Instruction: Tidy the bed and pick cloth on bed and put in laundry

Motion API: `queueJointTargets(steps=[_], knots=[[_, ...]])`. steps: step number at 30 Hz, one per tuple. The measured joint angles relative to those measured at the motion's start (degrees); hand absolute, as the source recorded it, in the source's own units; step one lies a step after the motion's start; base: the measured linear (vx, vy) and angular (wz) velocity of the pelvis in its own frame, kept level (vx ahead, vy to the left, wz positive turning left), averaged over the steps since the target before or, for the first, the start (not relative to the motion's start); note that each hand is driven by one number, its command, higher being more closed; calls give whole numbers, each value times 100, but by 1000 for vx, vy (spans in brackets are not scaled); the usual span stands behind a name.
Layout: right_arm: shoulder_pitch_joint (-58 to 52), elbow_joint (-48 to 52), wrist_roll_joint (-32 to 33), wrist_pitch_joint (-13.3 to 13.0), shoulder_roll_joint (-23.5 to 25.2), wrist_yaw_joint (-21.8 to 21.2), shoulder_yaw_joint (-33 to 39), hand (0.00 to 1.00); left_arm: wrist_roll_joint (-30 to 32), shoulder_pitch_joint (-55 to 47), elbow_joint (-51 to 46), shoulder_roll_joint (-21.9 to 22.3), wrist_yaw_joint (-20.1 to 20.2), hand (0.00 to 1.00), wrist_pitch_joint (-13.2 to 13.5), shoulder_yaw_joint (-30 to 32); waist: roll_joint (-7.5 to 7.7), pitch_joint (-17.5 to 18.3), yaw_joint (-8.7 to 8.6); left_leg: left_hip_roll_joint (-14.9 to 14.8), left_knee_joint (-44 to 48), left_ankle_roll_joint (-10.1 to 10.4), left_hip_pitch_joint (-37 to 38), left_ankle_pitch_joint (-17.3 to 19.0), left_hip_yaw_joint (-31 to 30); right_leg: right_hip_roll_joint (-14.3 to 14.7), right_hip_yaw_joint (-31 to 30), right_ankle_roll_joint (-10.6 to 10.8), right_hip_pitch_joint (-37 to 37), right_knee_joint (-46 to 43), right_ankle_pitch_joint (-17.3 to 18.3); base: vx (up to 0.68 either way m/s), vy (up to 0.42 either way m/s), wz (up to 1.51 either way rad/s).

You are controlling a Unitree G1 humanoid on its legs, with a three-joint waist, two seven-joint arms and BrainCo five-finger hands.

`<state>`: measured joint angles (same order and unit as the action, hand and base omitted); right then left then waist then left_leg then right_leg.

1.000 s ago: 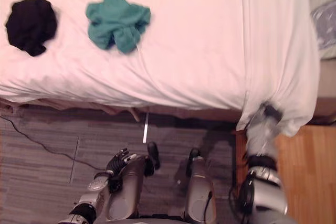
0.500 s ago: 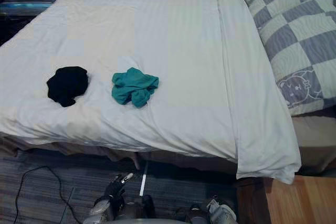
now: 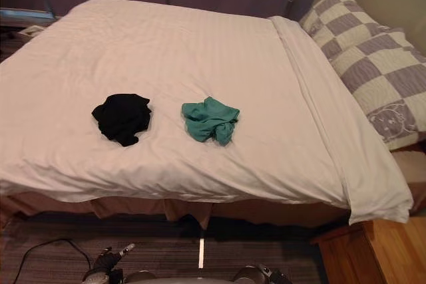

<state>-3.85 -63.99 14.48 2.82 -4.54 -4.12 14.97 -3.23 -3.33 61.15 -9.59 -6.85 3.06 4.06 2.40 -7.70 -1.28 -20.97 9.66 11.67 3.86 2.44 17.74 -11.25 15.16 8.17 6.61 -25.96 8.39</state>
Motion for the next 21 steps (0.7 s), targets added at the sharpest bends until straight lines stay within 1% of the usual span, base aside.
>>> queueJointTargets(steps=[1, 2, 3, 4, 5, 6, 7, 8, 9, 10, 11, 12, 13, 14, 16, 17, 18, 19, 20, 21], knots=[[3, 57, -9, -59, -27, -80, -75, 0, -3, 45, 21, 23, 72, 0, -1, -85, -58, 2, -51, -5, -134, -17, -14, -98, -2, 331, 9, -115, 14, 94, 164, 107, 130, 17], [-7, 197, -56, -179, -35, -231, -270, 0, -9, 125, 28, 100, 188, 0, -4, -238, -134, -35, -137, 99, -352, -154, -84, -258, -13, 880, -65, -632, -177, 783, 263, 34, 113, 39], [-3, 217, -60, -257, -96, -326, -300, 0, -14, 244, 32, 213, 197, 0, -12, -244, -218, -92, -216, 139, -459, -266, -133, -340, -96, 975, -139, -670, -344, 1066, 46, 3, 158, 54], [12, 237, -77, -329, -155, -400, -418, 0, -5, 267, -34, 371, 204, 0, 15, -384, -284, -127, -254, 352, -643, -465, -130, -526, -122, 905, -300, -641, -400, 1231, -15, 4, 129, 56], [33, 245, -99, -416, -233, -517, -471, 0, 12, 286, -63, 525, 176, 0, 70, -459, -379, -167, -269, 481, -733, -562, -97, -675, -122, 804, -287, -617, -433, 1260, 35, 19, 88, 49], [61, 246, -83, -456, -266, -529, -549, 0, 63, 297, -62, 579, 148, 0, 89, -456, -398, -182, -278, 561, -729, -647, -114, -754, -111, 708, -244, -594, -438, 1234, 75, 10, 39, 49], [123, 247, -37, -483, -292, -607, -664, 0, 70, 297, -63, 602, 115, 0, 106, -455, -375, -212, -271, 696, -668, -729, -170, -887, -28, 537, -178, -589, -449, 1186, 134, -25, 34, 62], [126, 237, -39, -489, -296, -717, -676, 0, 40, 297, -77, 603, 1, 0, 166, -434, -361, -232, -260, 733, -150, -738, -459, -907, 72, 389, -95, -558, -491, 1145, 179, -33, 24, 57], [168, 237, -50, -487, -289, -749, -702, 0, 26, 302, -102, 585, -65, 0, 214, -414, -327, -281, -245, 710, 293, -736, -645, -905, 73, 318, -75, -552, -541, 1129, 186, -29, 0, 37], [238, 234, -59, -485, -279, -742, -820, 0, -41, 307, -159, 570, -106, 0, 300, -360, -343, -370, -175, 564, 1133, -728, -977, -910, 27, 270, -76, -587, -654, 1157, 160, -18, 26, -9], [282, 232, -50, -476, -256, -691, -938, 0, -33, 251, -214, 535, -90, 0, 433, -346, -367, -445, -53, 215, 2022, -614, -1310, -834, 54, 269, -84, -615, -796, 1224, 109, -21, 50, -27], [311, 234, -35, -464, -211, -637, -936, 0, 23, 189, -212, 520, -77, 0, 495, -343, -401, -450, -54, 92, 2254, -607, -1333, -802, 132, 276, -104, -610, -855, 1229, 103, -30, 89, -42], [322, 238, 33, -460, -156, -564, -907, 0, 104, 149, -209, 516, -71, 0, 536, -335, -444, -432, -97, -43, 2287, -649, -1289, -768, 211, 266, -152, -598, -898, 1234, 98, -30, 100, -47], [353, 236, 122, -423, -166, -556, -914, 0, 236, 148, -203, 517, -42, 0, 579, -351, -449, -430, -106, -121, 2093, -723, -1196, -719, 203, 235, -280, -556, -904, 1255, 79, -13, 155, -60], [368, 239, 183, -393, -174, -485, -902, 0, 397, 161, -120, 553, 106, 0, 656, -355, -405, -417, -148, -226, 1397, -723, -1088, -722, -80, 123, -617, -433, -804, 1319, 24, 43, 217, -64], [397, 228, 185, -390, -201, -466, -864, 0, 412, 238, -54, 558, 197, 0, 690, -359, -354, -409, -197, -220, 1026, -722, -1076, -723, -416, -11, -804, -314, -687, 1311, 8, 72, 339, -55], [442, 187, 117, -388, -243, -465, -843, 0, 415, 243, -56, 558, 219, 0, 731, -378, -295, -439, -276, -188, 785, -721, -999, -724, -617, -164, -967, -143, -630, 1303, -28, 69, 490, -50], [445, 165, 24, -394, -307, -470, -857, 0, 427, 241, -42, 561, 248, 0, 734, -445, -291, -441, -309, -143, 593, -703, -868, -737, -683, -292, -1083, 40, -623, 1307, -59, 48, 595, -58], [407, 124, -89, -397, -424, -480, -899, 0, 489, 247, 3, 599, 284, 0, 735, -618, -336, -417, -329, -47, 373, -694, -594, -762, -646, -412, -1235, 289, -638, 1316, -83, 38, 726, -65], [324, 123, -191, -407, -565, -482, -928, 0, 570, 238, 22, 686, 294, 0, 734, -842, -531, -330, -361, 22, 211, -398, -374, -650, -548, -482, -1330, 540, -638, 1418, -204, 31, 671, -53]])
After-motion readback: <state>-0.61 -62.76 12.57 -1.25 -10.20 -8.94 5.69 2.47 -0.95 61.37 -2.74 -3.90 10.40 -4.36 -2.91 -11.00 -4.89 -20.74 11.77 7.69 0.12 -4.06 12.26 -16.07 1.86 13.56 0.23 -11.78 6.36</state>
